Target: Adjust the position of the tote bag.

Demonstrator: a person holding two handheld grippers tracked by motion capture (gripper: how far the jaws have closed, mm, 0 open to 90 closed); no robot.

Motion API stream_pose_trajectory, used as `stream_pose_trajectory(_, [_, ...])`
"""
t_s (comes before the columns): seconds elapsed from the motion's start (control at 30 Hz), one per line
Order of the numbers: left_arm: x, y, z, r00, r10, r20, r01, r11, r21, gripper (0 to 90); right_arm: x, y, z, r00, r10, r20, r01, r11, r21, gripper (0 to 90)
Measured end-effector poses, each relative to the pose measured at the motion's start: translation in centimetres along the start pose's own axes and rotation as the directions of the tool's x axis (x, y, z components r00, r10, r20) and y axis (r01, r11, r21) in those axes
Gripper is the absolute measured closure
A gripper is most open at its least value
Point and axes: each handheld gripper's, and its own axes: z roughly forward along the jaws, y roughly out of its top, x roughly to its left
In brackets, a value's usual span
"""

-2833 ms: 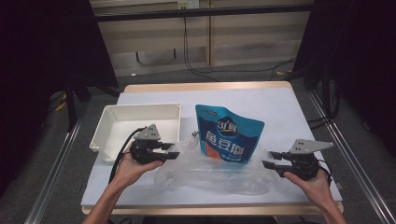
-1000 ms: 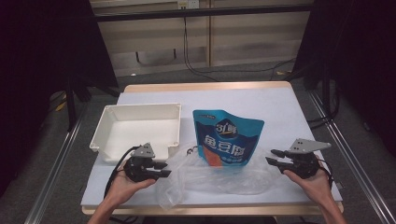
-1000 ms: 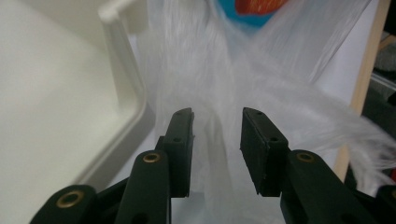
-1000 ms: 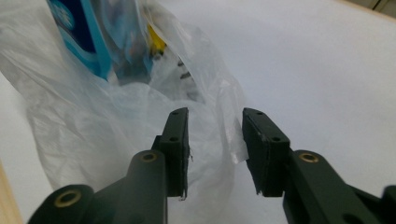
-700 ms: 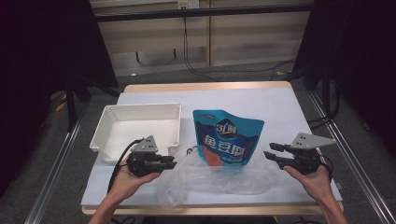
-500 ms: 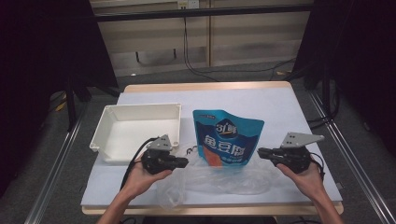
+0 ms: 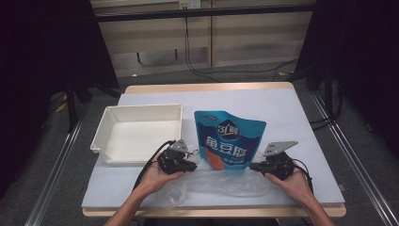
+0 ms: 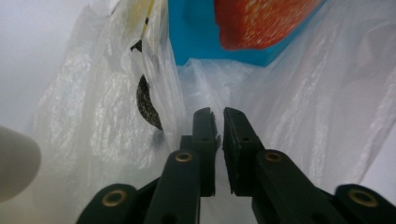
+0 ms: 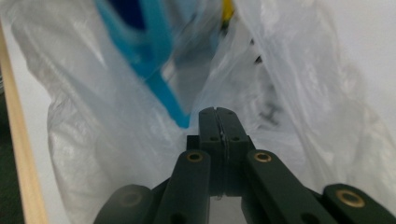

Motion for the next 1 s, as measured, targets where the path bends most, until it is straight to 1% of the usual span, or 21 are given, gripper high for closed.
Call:
stream_pose_trajectory(0.03, [-0.1,-0.1,0.2,0.9998,0.002,-0.018,-0.002,1.0000,-0.009,80.9,0.4,-0.3,0.1,0.9999,-0.009,0.005,0.008,1.000,0.027,90.0])
stream_pose_trajectory(0.07, [-0.1,-0.2,0.2,0.9997,0.011,-0.022,-0.011,0.9998,0.019,80.9,0.4,-0.3,0.1,0.9999,-0.009,0.005,0.008,1.000,0.027,90.0])
stream_pose_trajectory(0.13, [-0.1,-0.5,0.3,0.9995,0.014,-0.029,-0.014,0.9997,0.018,78.4,0.7,-0.9,0.0,0.9999,-0.014,0.003,0.013,0.999,0.047,90.0])
stream_pose_trajectory(0.17, [-0.2,-0.5,0.1,0.9989,0.022,-0.041,-0.020,0.9993,0.032,78.4,0.8,-1.1,-0.1,0.9998,-0.018,0.010,0.018,0.998,0.061,90.0])
stream_pose_trajectory(0.27, [-0.2,-0.5,0.1,0.9980,0.029,-0.056,-0.027,0.9991,0.034,77.1,0.8,-1.4,-0.2,0.9996,-0.026,0.013,0.025,0.997,0.070,90.0])
stream_pose_trajectory(0.3, [-0.3,-0.7,0.0,0.9961,0.026,-0.084,-0.023,0.9993,0.028,76.2,1.0,-1.4,-0.4,0.9969,-0.060,0.050,0.055,0.994,0.097,90.0])
stream_pose_trajectory(0.33, [-0.3,-0.7,0.0,0.9961,0.026,-0.084,-0.023,0.9993,0.028,74.1,1.0,-1.4,-0.4,0.9969,-0.060,0.050,0.055,0.994,0.097,90.0])
stream_pose_trajectory(0.37, [-0.1,-0.8,-0.2,0.9955,0.028,-0.090,-0.025,0.9992,0.031,73.1,1.1,-1.5,-0.8,0.9928,-0.090,0.079,0.080,0.990,0.120,90.0])
stream_pose_trajectory(0.4, [-0.1,-0.8,-0.2,0.9955,0.028,-0.090,-0.025,0.9992,0.031,73.1,1.1,-1.5,-0.8,0.9928,-0.090,0.079,0.080,0.990,0.120,90.0])
stream_pose_trajectory(0.43, [0.2,-1.0,-0.5,0.9938,0.054,-0.096,-0.049,0.9973,0.055,73.2,0.8,-1.9,-1.2,0.9900,-0.102,0.098,0.089,0.988,0.126,90.0])
stream_pose_trajectory(0.47, [0.2,-1.2,-0.5,0.9956,0.016,-0.092,-0.014,0.9995,0.027,73.2,0.6,-2.0,-1.4,0.9890,-0.096,0.113,0.081,0.988,0.132,90.0])
stream_pose_trajectory(0.5, [0.6,-1.5,-0.9,0.9943,0.044,-0.097,-0.039,0.9977,0.055,73.3,0.3,-2.2,-1.6,0.9901,-0.088,0.109,0.075,0.990,0.122,90.0])
stream_pose_trajectory(0.53, [0.6,-1.5,-0.9,0.9943,0.044,-0.097,-0.039,0.9977,0.055,73.3,0.3,-2.2,-1.6,0.9901,-0.088,0.109,0.075,0.990,0.122,90.0])
stream_pose_trajectory(0.57, [0.6,-1.7,-1.1,0.9941,0.027,-0.105,-0.023,0.9988,0.043,73.2,-0.1,-2.5,-1.9,0.9892,-0.078,0.124,0.062,0.990,0.127,90.0])
stream_pose_trajectory(0.67, [0.8,-1.9,-1.3,0.9937,0.040,-0.105,-0.035,0.9981,0.051,73.3,-0.5,-2.8,-2.2,0.9871,-0.069,0.144,0.051,0.991,0.121,90.0])
stream_pose_trajectory(0.7, [0.6,-2.1,-1.3,0.9938,0.022,-0.109,-0.019,0.9993,0.032,73.3,-0.9,-3.1,-2.5,0.9861,-0.057,0.156,0.040,0.993,0.114,90.0])
stream_pose_trajectory(0.77, [0.4,-2.2,-1.4,0.9934,0.012,-0.114,-0.009,0.9996,0.027,73.5,-1.0,-3.2,-2.6,0.9848,-0.056,0.165,0.038,0.993,0.113,90.0])
stream_pose_trajectory(0.83, [0.4,-2.3,-1.7,0.9925,0.033,-0.118,-0.028,0.9984,0.048,77.6,-1.0,-3.3,-2.7,0.9839,-0.054,0.170,0.036,0.994,0.108,90.0])
stream_pose_trajectory(0.9, [0.5,-2.6,-1.9,0.9936,0.026,-0.110,-0.020,0.9983,0.054,90.0,-0.9,-3.4,-2.9,0.9807,-0.048,0.190,0.026,0.993,0.114,90.0])
stream_pose_trajectory(0.93, [0.8,-2.9,-1.9,0.9950,0.013,-0.099,-0.011,0.9996,0.026,90.0,-0.9,-3.5,-2.9,0.9808,-0.053,0.188,0.032,0.993,0.115,90.0])
stream_pose_trajectory(1.0, [0.8,-2.9,-1.9,0.9951,0.011,-0.099,-0.009,0.9997,0.024,90.0,-0.9,-3.5,-3.0,0.9802,-0.050,0.192,0.028,0.993,0.115,90.0])
